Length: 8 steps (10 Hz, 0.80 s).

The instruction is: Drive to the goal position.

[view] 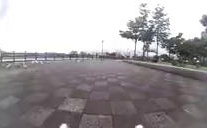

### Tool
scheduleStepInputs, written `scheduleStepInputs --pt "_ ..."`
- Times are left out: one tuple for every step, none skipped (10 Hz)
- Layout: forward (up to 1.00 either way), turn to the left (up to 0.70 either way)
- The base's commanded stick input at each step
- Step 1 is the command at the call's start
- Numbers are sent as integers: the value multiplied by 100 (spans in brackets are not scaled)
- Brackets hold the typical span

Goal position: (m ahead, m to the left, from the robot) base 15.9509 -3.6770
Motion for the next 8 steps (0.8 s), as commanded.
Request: scheduleStepInputs --pt "85 1" --pt "85 1" --pt "85 1" --pt "85 1" --pt "85 1" --pt "85 1" --pt "85 1" --pt "85 1"
